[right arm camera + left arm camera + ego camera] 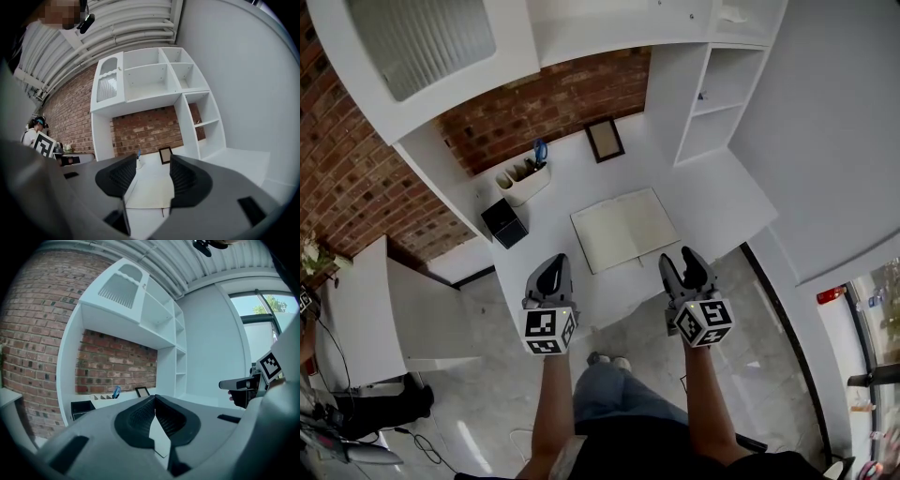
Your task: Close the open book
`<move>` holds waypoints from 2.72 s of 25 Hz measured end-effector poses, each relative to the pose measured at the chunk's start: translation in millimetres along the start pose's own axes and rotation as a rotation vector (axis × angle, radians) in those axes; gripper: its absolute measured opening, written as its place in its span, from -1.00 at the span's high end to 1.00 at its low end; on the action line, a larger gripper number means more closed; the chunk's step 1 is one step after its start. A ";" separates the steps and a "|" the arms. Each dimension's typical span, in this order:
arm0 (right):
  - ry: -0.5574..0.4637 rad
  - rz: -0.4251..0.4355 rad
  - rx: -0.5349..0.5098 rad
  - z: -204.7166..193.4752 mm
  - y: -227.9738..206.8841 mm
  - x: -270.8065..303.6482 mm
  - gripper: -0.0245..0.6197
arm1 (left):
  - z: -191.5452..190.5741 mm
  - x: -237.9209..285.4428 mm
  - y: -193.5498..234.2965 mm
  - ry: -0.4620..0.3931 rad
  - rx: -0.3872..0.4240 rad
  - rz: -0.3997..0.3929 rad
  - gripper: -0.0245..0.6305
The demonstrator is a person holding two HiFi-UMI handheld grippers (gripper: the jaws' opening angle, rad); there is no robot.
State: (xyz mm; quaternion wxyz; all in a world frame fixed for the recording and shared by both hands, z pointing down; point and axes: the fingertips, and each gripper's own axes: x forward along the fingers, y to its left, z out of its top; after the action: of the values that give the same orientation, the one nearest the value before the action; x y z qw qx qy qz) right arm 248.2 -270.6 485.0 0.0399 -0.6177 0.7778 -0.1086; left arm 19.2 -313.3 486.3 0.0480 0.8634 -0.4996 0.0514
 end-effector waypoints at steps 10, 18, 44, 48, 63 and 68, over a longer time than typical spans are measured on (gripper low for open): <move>0.029 -0.007 -0.030 -2.3 7.0 14.8 0.29 | -1.4 8.6 16.6 0.013 -0.024 -0.008 0.90; 0.036 -0.020 -0.048 -2.2 3.9 20.3 0.29 | 11.1 19.8 19.6 -0.008 -0.023 -0.029 0.90; 0.605 0.653 -1.264 -129.6 59.6 90.7 0.29 | -19.2 24.3 35.9 0.028 -0.084 0.004 0.90; 0.643 0.647 -1.318 -158.5 53.9 93.4 0.30 | -23.3 29.1 37.8 0.035 -0.086 0.005 0.90; 0.702 0.678 -1.635 -216.2 46.4 109.0 0.32 | -38.3 37.9 42.2 0.063 -0.111 0.033 0.90; 0.720 0.672 -1.635 -223.9 45.1 112.2 0.33 | -43.8 34.5 45.5 0.075 -0.115 0.044 0.90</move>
State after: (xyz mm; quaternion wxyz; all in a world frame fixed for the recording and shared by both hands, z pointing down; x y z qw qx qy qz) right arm 135.2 -343.0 701.2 -0.6167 -0.1284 0.7154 0.3023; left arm -5.0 -359.7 535.9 0.1151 0.8454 -0.5186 0.0558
